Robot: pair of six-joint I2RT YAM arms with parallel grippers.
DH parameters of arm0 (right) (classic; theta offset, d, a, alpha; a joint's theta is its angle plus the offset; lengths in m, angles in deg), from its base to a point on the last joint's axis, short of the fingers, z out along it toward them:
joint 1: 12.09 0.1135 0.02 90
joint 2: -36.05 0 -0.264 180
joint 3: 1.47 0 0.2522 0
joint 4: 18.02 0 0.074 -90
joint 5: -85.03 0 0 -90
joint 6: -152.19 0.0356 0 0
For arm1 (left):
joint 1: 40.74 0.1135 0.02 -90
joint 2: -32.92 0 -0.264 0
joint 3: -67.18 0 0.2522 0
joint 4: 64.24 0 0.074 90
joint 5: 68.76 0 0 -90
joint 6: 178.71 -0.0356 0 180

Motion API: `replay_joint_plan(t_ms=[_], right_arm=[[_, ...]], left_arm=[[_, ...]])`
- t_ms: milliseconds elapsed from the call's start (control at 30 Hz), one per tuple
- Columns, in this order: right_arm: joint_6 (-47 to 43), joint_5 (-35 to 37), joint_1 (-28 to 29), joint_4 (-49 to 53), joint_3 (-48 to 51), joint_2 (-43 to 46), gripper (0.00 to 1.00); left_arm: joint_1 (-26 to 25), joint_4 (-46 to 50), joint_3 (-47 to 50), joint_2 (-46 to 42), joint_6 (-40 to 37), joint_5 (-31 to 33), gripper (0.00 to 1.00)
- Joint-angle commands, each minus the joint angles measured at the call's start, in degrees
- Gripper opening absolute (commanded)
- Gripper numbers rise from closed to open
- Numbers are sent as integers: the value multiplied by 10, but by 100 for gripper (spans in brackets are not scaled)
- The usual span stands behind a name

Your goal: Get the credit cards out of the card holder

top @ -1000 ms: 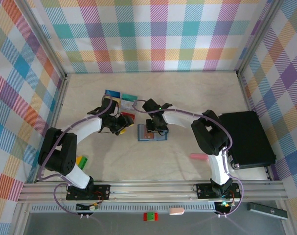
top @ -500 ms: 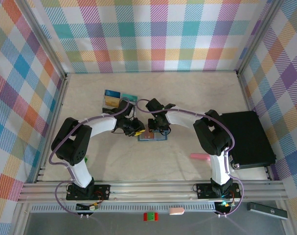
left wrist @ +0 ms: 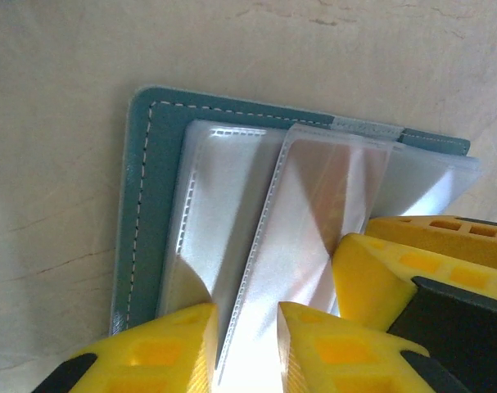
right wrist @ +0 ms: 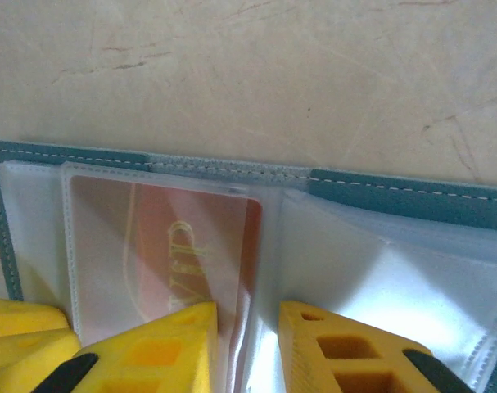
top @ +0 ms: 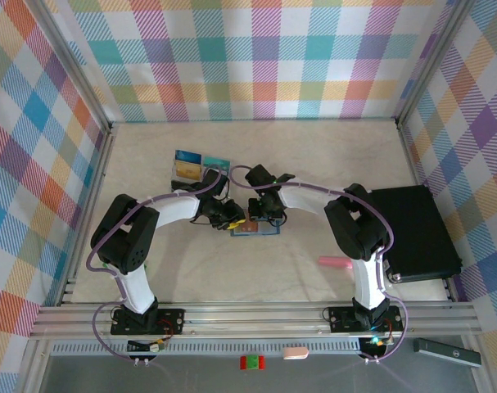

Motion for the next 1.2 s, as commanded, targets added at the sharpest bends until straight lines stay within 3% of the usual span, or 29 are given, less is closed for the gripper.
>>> replay_joint_plan(t_ms=[0,600,900,1167], right_arm=[[12,-11,-7,5,26,-11,26],[11,-35,-17,-18,45,4,26],[9,-38,-19,-23,47,14,26],[9,-41,-23,-26,44,40,26]], left_arm=[[-11,9,-10,22,-9,4,27],[-18,77,-53,2,-48,19,23],[-18,33,-48,-6,-30,-39,21],[-18,52,-50,-3,-38,-18,14]])
